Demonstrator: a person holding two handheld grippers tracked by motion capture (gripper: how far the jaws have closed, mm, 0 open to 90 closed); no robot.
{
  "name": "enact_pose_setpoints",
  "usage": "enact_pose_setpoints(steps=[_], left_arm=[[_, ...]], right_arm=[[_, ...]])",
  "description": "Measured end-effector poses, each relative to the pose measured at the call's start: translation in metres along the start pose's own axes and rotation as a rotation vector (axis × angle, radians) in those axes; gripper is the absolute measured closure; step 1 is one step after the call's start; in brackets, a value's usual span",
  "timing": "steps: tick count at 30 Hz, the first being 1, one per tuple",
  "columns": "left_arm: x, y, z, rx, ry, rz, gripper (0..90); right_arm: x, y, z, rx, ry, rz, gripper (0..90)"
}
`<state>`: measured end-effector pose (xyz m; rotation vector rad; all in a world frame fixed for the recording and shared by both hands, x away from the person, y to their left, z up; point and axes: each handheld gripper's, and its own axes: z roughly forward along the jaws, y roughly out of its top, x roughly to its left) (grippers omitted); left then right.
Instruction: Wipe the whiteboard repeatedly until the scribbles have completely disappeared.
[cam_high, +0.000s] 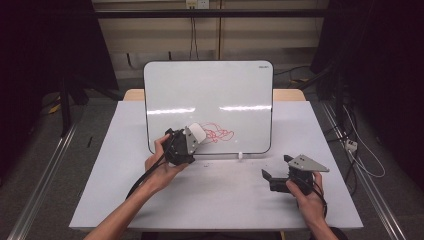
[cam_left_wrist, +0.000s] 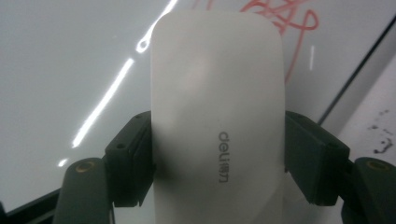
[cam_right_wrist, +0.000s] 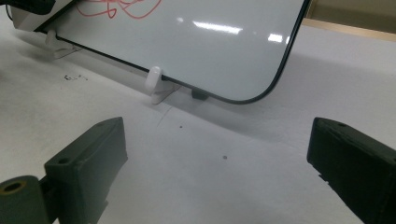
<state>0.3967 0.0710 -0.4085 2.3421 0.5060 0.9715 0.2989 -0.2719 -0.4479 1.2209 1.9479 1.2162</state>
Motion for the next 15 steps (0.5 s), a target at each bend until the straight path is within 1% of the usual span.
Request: enact_pose_setpoints(steps=[1, 2, 5, 8, 13, 15], left_arm=[[-0.0026, 0.0012, 0.0004, 0.005, -0.007, 0.005, 30.5], [-0.0046, 0.0025, 0.0007, 0.010, 0.002, 0.020, 30.5], [-0.0028, 0.0016, 0.0009, 0.004, -0.011, 0.014, 30.5], [-0.0035, 0.0022, 0.0010, 0.006, -0.005, 0.015, 30.5], [-0.0020, 0.0030, 0.0008, 0.012, -0.014, -0.002, 30.5], [-0.0010, 0.0034, 0.0005, 0.014, -0.021, -0.001, 30.5]], right_arm=[[0.0002, 0.0001, -0.0001, 0.001, 0.000, 0.001, 4.9], [0.0001, 0.0002, -0.0002, 0.000, 0.000, 0.001, 4.9], [0.0001, 0.0001, -0.0003, 0.001, 0.000, 0.001, 4.9], [0.0000, 0.0000, -0.0004, 0.000, 0.002, 0.000, 4.9], [-0.0002, -0.0001, -0.0005, 0.000, 0.002, 0.001, 4.9], [-0.0002, 0.0000, -0.0007, 0.000, 0.001, 0.001, 4.9]])
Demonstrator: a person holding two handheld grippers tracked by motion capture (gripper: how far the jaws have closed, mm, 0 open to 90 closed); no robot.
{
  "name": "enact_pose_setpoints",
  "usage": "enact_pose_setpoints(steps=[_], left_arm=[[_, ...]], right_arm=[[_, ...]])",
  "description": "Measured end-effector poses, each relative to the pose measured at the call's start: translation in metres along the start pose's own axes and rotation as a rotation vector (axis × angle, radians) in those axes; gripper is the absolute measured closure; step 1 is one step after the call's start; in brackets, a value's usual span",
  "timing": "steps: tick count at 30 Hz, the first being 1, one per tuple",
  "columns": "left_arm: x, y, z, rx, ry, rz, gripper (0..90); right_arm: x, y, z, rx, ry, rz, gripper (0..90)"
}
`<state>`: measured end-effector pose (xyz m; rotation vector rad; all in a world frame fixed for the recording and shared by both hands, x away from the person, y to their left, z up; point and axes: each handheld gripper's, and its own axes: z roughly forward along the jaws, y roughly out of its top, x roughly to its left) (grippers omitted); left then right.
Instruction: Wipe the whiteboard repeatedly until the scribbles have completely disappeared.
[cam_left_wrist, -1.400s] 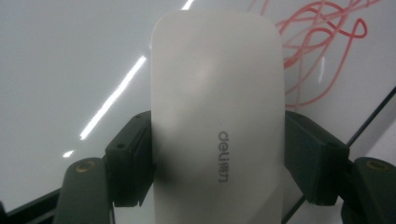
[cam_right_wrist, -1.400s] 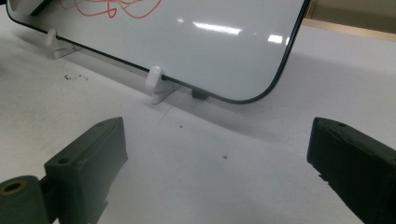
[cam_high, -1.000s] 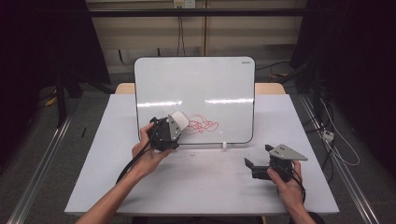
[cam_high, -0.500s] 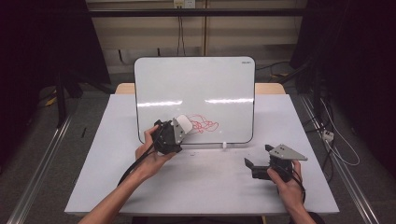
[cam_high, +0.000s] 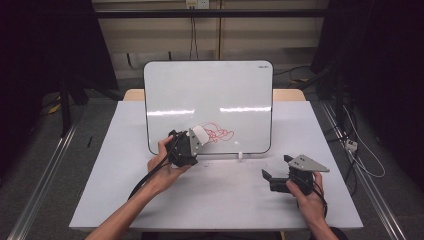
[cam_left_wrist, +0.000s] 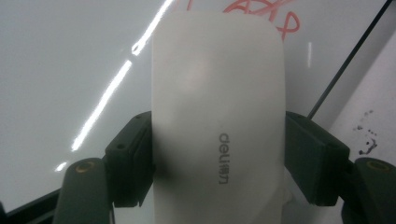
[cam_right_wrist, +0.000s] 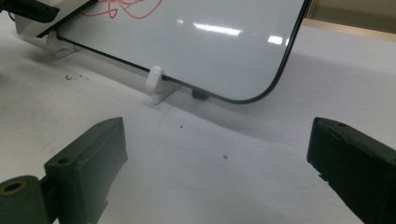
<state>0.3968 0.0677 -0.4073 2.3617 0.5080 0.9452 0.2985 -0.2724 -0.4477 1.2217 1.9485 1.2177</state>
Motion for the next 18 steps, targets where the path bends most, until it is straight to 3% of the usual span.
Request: enact_pose_setpoints(steps=[5, 18], left_arm=[[0.006, 0.003, 0.000, -0.013, -0.004, -0.031, 30.6], [0.017, 0.009, 0.000, -0.017, -0.004, -0.047, 30.5]], right_arm=[[0.000, 0.000, 0.000, -0.001, 0.001, 0.000, 4.9], [0.000, 0.000, 0.000, -0.001, 0.001, 0.001, 4.8]])
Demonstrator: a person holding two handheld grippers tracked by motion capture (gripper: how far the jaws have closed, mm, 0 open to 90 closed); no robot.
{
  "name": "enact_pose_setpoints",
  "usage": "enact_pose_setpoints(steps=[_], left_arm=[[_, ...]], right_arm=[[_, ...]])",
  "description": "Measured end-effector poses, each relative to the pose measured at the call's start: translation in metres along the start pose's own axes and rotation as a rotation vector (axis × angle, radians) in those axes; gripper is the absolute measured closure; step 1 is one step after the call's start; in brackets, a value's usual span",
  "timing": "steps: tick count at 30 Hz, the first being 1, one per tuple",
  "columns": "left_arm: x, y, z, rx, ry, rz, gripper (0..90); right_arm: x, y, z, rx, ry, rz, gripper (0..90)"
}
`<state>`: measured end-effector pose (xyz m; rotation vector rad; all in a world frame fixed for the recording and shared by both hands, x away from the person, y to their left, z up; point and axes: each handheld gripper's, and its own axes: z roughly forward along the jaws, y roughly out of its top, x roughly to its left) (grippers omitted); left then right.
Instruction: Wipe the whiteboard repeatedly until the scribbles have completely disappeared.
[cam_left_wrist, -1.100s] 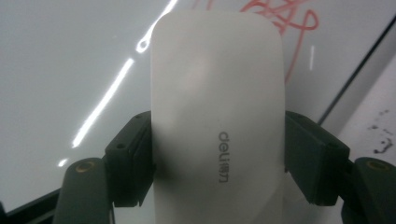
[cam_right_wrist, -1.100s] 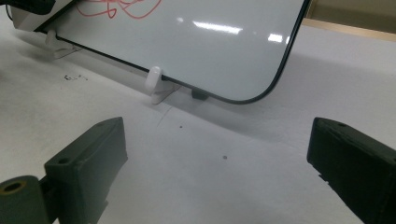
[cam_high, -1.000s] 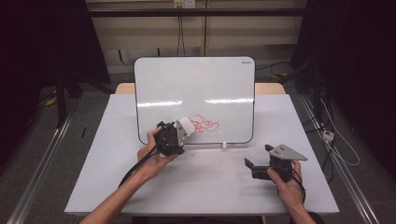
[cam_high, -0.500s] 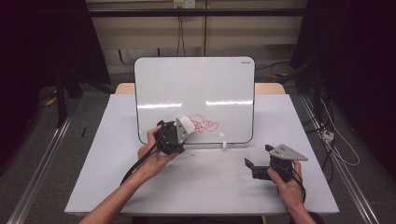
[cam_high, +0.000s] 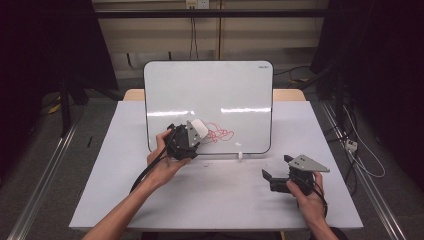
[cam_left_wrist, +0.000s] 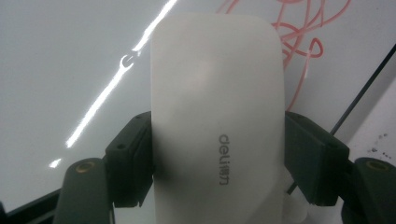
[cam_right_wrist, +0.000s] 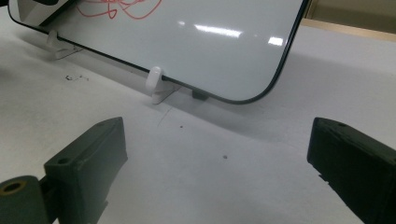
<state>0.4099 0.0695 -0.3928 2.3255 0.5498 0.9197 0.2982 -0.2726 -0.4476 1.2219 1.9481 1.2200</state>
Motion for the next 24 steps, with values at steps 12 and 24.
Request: enact_pose_setpoints(steps=[12, 24], left_arm=[[0.015, 0.009, 0.000, -0.013, 0.014, -0.038, 30.6], [0.022, 0.019, 0.001, -0.013, 0.027, -0.066, 30.6]], right_arm=[[-0.001, 0.000, -0.001, -0.003, -0.001, 0.003, 4.8], [-0.001, 0.000, -0.001, -0.002, -0.001, 0.001, 4.8]])
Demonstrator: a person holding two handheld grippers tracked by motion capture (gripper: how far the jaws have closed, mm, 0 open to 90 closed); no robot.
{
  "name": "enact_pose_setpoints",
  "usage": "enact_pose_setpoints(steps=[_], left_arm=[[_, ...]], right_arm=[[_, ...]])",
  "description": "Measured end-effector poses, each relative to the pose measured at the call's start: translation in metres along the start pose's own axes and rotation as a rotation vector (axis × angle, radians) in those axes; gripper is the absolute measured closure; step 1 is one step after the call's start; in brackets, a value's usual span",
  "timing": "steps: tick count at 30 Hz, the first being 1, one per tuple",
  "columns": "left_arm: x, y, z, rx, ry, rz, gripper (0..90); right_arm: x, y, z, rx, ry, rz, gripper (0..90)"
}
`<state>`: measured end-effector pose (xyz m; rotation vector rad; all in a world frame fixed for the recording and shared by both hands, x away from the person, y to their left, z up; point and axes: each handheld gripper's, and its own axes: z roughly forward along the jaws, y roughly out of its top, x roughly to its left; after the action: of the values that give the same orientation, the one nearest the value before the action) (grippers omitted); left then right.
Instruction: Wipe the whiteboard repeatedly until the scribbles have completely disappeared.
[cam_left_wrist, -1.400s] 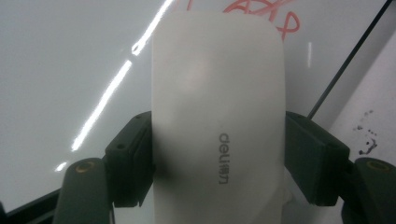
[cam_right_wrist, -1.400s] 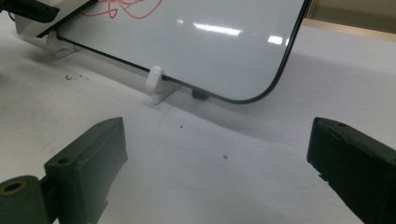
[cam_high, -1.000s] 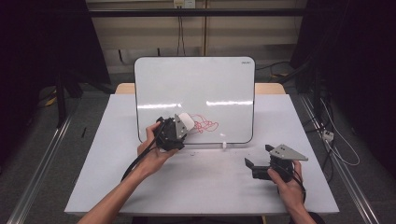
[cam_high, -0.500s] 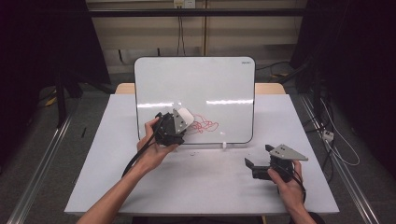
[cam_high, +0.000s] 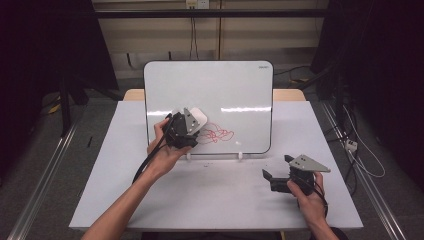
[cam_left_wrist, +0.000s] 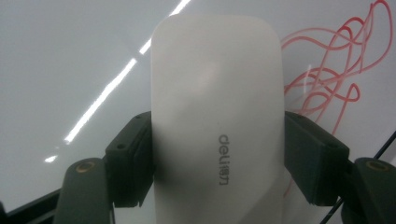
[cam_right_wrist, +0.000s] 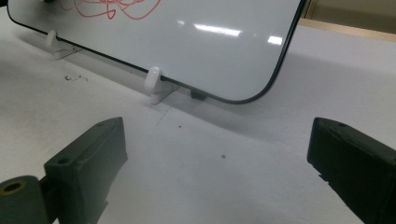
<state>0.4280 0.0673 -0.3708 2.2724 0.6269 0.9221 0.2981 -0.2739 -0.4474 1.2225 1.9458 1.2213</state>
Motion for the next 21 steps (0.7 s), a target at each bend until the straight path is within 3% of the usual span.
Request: enact_pose_setpoints(steps=[14, 21], left_arm=[[-0.007, 0.004, 0.003, 0.014, 0.020, 0.045, 30.5], [-0.029, 0.008, 0.008, 0.008, 0.016, 0.096, 30.5]], right_arm=[[0.001, 0.000, 0.001, 0.003, 0.001, -0.003, 4.8], [0.002, 0.000, 0.001, 0.002, 0.002, -0.003, 4.8]])
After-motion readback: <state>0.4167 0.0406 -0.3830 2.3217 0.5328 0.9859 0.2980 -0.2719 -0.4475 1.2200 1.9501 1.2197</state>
